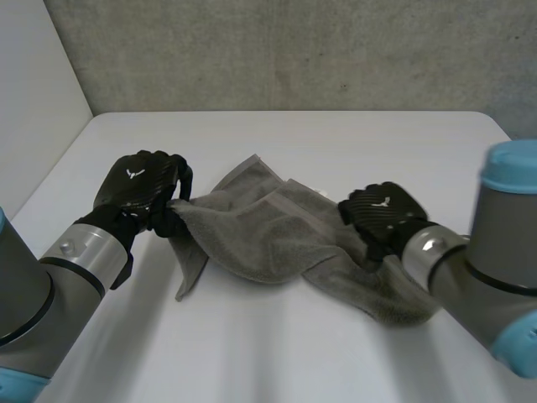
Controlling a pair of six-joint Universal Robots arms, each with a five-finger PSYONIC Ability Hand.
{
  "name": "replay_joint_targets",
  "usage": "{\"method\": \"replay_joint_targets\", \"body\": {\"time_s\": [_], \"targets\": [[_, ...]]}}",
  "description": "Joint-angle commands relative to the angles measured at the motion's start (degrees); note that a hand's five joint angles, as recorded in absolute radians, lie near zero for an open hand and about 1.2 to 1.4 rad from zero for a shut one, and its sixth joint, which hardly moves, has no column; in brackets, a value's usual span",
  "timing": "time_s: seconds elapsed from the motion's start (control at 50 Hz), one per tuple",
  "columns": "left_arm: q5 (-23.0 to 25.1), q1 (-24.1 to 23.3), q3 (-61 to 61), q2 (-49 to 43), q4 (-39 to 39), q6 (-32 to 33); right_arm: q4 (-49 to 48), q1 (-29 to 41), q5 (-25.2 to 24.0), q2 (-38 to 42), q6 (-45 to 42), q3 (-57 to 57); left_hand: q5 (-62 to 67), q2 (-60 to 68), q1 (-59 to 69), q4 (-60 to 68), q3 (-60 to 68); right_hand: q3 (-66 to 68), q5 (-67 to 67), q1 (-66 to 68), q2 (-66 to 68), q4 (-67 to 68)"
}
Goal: Fold the towel.
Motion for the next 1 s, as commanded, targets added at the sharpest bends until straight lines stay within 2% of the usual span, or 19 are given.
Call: {"method": "replay_joint_targets", "body": {"time_s": [0.02, 0.18, 0.2, 0.22, 0.24, 0.26, 0.28, 0.4, 0.44, 0.5, 0.6, 0.68, 0.72, 0.76, 0.78, 0.82, 0.84, 0.88, 1.0], "targets": [[0.0, 0.0, -0.4, 0.1, 0.0, -0.1, 5.1, 4.0, -0.3, 8.9, 0.9, -8.6, -16.5, -10.3, -4.3, -10.7, -12.0, -3.0, -1.2, -2.4, -3.2, -3.0], [-0.1, 0.0, -0.9, 0.0, 0.1, -0.1, 6.3, 5.3, 0.0, 13.8, 1.9, -11.7, -16.5, -10.3, -4.3, -10.7, -12.0, -2.0, -0.2, -1.4, -2.2, -2.0], [-0.1, 0.0, -0.9, -0.1, 0.1, -0.1, 6.0, 5.2, 0.3, 14.0, 2.3, -11.7, -16.5, -10.3, -4.3, -10.7, -12.0, 4.3, 6.1, 4.9, 4.1, 4.3], [-0.1, 0.0, -0.9, 0.0, 0.1, -0.2, 6.0, 5.0, 0.6, 14.4, 2.7, -11.8, -16.5, -10.3, -4.3, -10.7, -12.0, 17.9, 19.6, 18.4, 17.7, 17.9], [-0.1, 0.0, -0.9, 0.0, 0.1, -0.2, 6.0, 5.0, 0.6, 14.4, 2.7, -11.8, -16.5, -10.3, -4.3, -10.7, -12.0, 18.0, 19.8, 18.6, 17.8, 18.0], [-0.1, 0.0, -0.9, 0.0, 0.1, -0.2, 6.0, 4.9, 1.3, 14.6, 3.0, -11.7, -16.5, -10.3, -4.3, -10.7, -12.0, 38.2, 39.9, 38.7, 37.9, 38.2], [-0.1, 0.0, -0.9, 0.0, 0.1, -0.1, 6.0, 4.6, 2.2, 14.6, 3.1, -11.4, -16.5, -10.3, -4.3, -10.7, -12.0, 48.5, 50.2, 49.0, 48.2, 48.5], [0.0, 0.0, -0.8, 0.3, 0.2, -0.1, 6.7, 5.2, 2.2, 11.9, 2.5, -8.1, -16.5, -10.3, -4.3, -10.7, -12.0, 48.6, 50.3, 49.1, 48.3, 48.6], [0.0, 0.1, -0.8, 0.2, 0.3, -0.1, 7.9, 5.3, 1.0, 6.2, 1.1, -3.5, -16.5, -10.3, -4.3, -10.7, -12.0, 48.6, 50.3, 49.1, 48.3, 48.6], [0.0, 0.3, -0.7, 0.2, 0.3, -0.1, 9.2, 5.4, -0.1, 3.8, -0.6, -1.4, -16.5, -10.3, -4.3, -10.7, -12.0, 48.6, 50.3, 49.1, 48.3, 48.6], [0.0, 0.9, -0.8, -0.1, 1.0, 0.0, 19.6, 5.8, -7.0, -1.6, -6.0, 2.0, -16.5, -10.3, -4.3, -10.7, -12.0, 48.6, 50.3, 49.1, 48.3, 48.6], [0.0, 0.9, -0.8, -0.3, 1.0, 0.0, 23.5, 5.6, -10.2, -2.6, -5.7, 1.6, -16.5, -10.3, -4.3, -10.7, -12.0, 48.6, 50.3, 49.1, 48.3, 48.6], [0.0, 0.9, -0.8, -0.3, 1.0, 0.0, 24.6, 5.6, -11.0, -2.8, -5.7, 1.2, -16.5, -10.3, -4.3, -10.7, -12.0, 43.3, 45.0, 43.8, 43.0, 43.3], [0.0, 1.0, -0.8, -0.3, 1.0, 0.0, 25.1, 5.6, -11.1, -2.8, -5.7, -0.8, -16.5, -10.3, -4.3, -10.7, -12.0, 24.7, 26.4, 25.2, 24.4, 24.7], [0.0, 1.0, -0.8, -0.3, 1.0, 0.0, 25.1, 5.6, -11.1, -2.8, -5.7, -0.8, -16.5, -10.3, -4.3, -10.7, -12.0, 24.6, 26.3, 25.1, 24.4, 24.6], [0.0, 1.0, -0.8, -0.3, 1.0, 0.0, 24.3, 4.9, -11.0, -2.7, -5.0, -3.1, -16.5, -10.3, -4.3, -10.7, -12.0, 3.7, 5.4, 4.3, 3.5, 3.7], [0.0, 1.0, -0.8, -0.3, 1.0, 0.0, 24.3, 4.9, -11.0, -2.7, -5.0, -3.1, -16.5, -10.3, -4.3, -10.7, -12.0, 3.6, 5.3, 4.1, 3.3, 3.6], [0.0, 1.2, -0.8, -0.3, 1.0, 0.0, 22.0, 4.9, -10.3, -1.6, -2.4, -6.8, -16.5, -10.3, -4.3, -10.7, -12.0, -15.5, -13.8, -15.0, -15.8, -15.5], [0.0, 1.7, -0.8, -0.3, 1.0, 0.0, 16.2, 4.9, -6.4, 1.2, 1.1, -11.6, -16.5, -10.3, -4.3, -10.7, -12.0, -20.8, -19.1, -20.3, -21.1, -20.8]]}}
